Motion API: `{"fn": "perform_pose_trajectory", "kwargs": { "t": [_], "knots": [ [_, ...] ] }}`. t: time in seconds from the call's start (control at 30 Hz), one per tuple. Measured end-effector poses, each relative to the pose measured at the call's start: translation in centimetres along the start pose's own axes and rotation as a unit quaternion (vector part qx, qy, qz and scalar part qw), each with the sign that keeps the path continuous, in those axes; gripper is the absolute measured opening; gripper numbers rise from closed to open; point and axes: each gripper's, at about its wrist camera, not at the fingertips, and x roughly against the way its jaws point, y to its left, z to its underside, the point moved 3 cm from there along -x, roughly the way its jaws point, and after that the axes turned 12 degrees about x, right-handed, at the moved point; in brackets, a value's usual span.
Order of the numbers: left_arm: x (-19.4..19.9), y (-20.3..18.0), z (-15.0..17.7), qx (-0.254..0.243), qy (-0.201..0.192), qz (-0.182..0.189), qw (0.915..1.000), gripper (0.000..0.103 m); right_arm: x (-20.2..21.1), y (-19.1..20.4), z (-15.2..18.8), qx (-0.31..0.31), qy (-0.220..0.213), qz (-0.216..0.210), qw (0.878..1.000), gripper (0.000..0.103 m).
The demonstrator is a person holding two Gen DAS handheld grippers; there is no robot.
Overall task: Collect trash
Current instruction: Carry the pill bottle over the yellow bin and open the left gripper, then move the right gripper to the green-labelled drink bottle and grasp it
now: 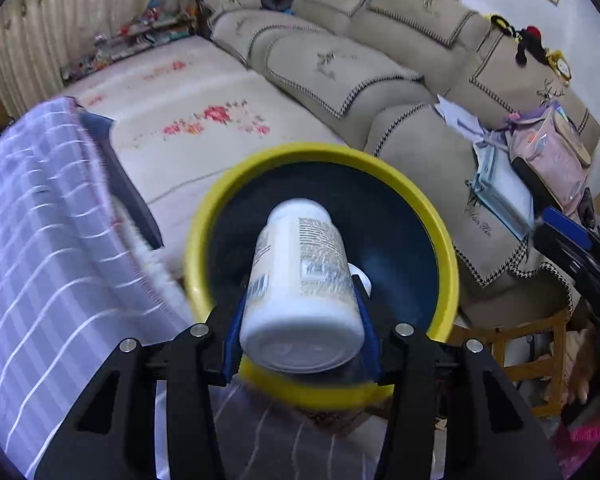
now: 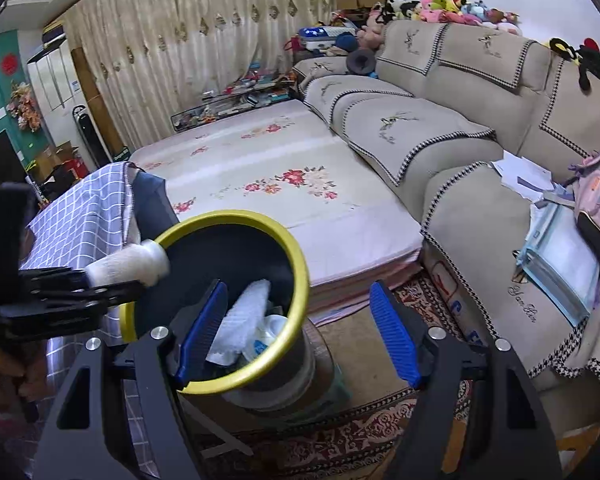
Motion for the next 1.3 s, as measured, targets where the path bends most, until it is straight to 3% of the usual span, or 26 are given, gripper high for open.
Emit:
{"fn": "perform_pose_trajectory", "kwargs": {
  "t": [0.1, 0.2, 0.3, 0.6, 0.73, 0.83, 1.0, 1.17, 1.3],
  "knots": [
    [-2.1, -0.8, -0.6, -0.010, 0.004, -0.016, 0.9998, 0.048, -0.3, -0.3, 0.2, -0.003, 0.006, -0.001, 1.000, 0.070],
    [-2.4, -0.9, -0.9, -0.009, -0.005, -0.022, 0.9997, 0.062, -0.4, -0.1, 0.2, -0.001, 0.006, -0.005, 1.000, 0.070],
    [-1.2, -0.7, -1.0, -0.006, -0.024, -0.021, 0.9995, 0.066, -0.5, 0.2, 0.1, 0.000, 0.005, -0.008, 1.000, 0.070],
    [10.9, 4.5, 3.1, 0.033, -0.134, -0.003, 0.9904, 0.097, -1.2, 2.3, 0.2, 0.014, 0.013, -0.027, 0.999, 0.070],
    [16.6, 8.7, 6.5, 0.056, -0.181, -0.036, 0.9812, 0.098, -1.7, 5.0, -0.4, 0.041, 0.018, -0.048, 0.998, 0.071],
    [20.5, 12.5, 9.2, 0.094, -0.208, -0.071, 0.9710, 0.098, -2.0, 8.6, -1.3, 0.076, 0.016, -0.074, 0.994, 0.071],
    [26.7, 19.6, 14.9, 0.176, -0.249, -0.150, 0.9407, 0.098, -2.3, 16.1, -3.2, 0.141, 0.006, -0.131, 0.981, 0.071],
    [30.9, 24.8, 20.1, 0.242, -0.267, -0.195, 0.9121, 0.098, -1.8, 25.6, -5.0, 0.216, -0.007, -0.196, 0.956, 0.071],
    [33.0, 27.5, 23.0, 0.272, -0.279, -0.212, 0.8961, 0.098, -1.5, 33.3, -5.8, 0.265, -0.011, -0.249, 0.932, 0.071]
  ]
}}
